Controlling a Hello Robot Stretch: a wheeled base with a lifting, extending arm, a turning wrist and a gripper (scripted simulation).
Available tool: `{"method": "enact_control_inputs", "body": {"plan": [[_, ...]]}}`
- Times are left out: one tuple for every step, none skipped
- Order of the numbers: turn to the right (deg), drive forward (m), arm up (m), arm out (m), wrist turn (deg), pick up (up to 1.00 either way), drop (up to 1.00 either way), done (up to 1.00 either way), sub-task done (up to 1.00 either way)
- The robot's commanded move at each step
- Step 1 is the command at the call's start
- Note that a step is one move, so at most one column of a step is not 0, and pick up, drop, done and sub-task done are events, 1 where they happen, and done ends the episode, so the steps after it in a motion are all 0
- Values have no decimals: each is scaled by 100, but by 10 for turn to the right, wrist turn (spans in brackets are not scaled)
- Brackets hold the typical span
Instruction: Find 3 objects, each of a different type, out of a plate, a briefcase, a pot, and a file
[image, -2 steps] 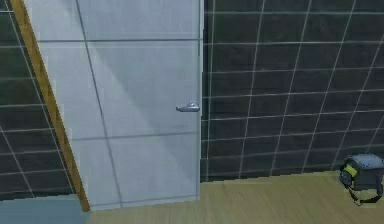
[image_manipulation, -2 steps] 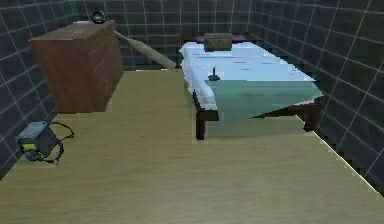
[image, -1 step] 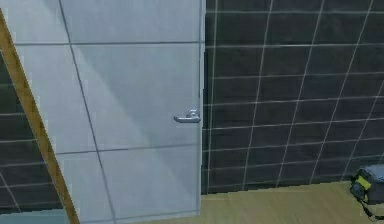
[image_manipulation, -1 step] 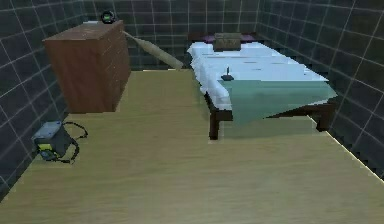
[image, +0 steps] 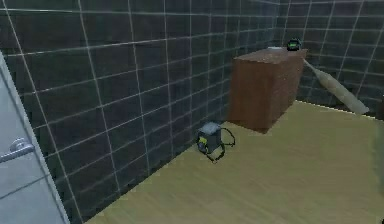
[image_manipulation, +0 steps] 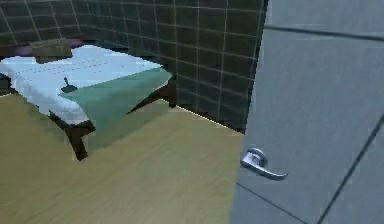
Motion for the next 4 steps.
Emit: {"method": "enact_control_inputs", "body": {"plan": [[360,0,0,0,0,0,0,0,0],[30,0,0,0,0,0,0,0,0],[0,100,0,0,0,0,0,0,0],[0,45,0,0,0,0,0,0,0]]}}
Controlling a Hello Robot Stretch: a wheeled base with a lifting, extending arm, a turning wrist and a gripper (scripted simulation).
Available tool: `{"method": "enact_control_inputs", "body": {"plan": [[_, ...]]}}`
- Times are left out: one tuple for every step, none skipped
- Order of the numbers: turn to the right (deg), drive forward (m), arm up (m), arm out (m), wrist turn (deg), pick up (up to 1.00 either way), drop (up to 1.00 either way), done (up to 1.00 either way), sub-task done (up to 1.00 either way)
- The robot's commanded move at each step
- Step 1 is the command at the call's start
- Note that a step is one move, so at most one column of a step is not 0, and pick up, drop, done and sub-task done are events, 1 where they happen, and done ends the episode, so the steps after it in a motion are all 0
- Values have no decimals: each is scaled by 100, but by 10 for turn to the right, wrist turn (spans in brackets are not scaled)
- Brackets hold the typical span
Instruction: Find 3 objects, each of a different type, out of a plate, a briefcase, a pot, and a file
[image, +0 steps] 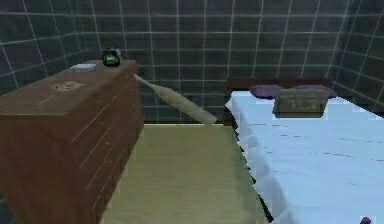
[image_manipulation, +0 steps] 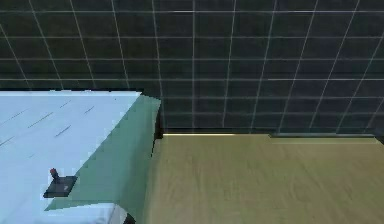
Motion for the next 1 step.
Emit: {"method": "enact_control_inputs", "body": {"plan": [[-90,0,0,0,0,0,0,0,0]]}}
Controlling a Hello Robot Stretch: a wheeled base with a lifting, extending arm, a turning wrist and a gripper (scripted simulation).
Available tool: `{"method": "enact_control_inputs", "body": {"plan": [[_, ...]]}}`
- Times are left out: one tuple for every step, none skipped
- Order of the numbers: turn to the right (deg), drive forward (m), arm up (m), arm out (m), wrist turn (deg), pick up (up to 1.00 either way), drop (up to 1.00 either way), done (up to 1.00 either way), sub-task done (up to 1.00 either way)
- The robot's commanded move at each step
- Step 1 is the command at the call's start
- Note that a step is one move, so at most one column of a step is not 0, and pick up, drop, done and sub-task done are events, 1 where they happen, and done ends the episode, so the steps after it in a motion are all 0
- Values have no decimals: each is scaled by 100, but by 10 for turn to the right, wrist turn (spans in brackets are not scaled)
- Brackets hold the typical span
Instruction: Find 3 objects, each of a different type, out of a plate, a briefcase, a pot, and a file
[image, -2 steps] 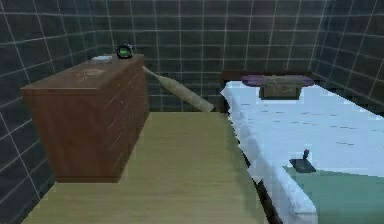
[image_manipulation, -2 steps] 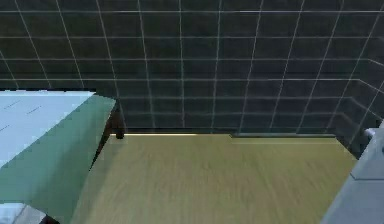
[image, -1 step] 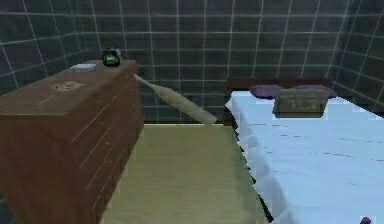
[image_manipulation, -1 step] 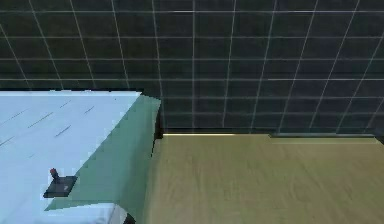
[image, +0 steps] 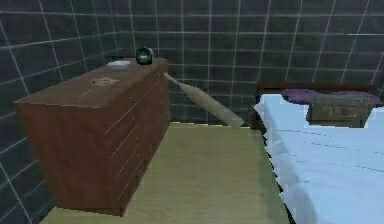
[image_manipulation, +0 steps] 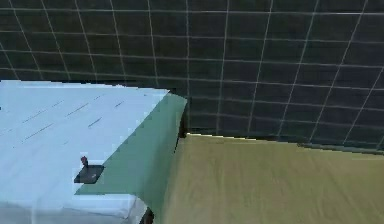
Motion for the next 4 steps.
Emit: {"method": "enact_control_inputs", "body": {"plan": [[0,85,0,0,0,0,0,0,0],[450,0,0,0,0,0,0,0,0],[120,0,0,0,0,0,0,0,0],[0,0,0,0,0,0,0,0,100]]}}
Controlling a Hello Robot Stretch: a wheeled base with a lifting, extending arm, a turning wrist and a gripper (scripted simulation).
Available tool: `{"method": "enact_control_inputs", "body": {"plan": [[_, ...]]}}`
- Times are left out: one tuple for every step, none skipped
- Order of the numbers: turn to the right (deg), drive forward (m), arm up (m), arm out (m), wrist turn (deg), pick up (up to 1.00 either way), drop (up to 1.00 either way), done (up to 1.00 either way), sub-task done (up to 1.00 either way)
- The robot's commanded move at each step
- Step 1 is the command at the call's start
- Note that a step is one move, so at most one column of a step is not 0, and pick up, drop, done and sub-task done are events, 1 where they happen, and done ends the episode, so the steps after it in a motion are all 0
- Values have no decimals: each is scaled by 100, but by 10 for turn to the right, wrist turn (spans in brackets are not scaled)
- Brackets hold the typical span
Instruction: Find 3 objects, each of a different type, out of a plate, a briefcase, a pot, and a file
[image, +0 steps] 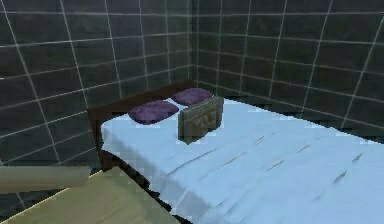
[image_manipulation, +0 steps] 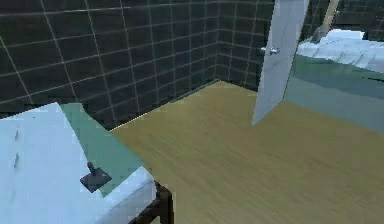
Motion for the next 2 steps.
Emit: {"method": "enact_control_inputs", "body": {"plan": [[450,0,0,0,0,0,0,0,0],[450,0,0,0,0,0,0,0,0]]}}
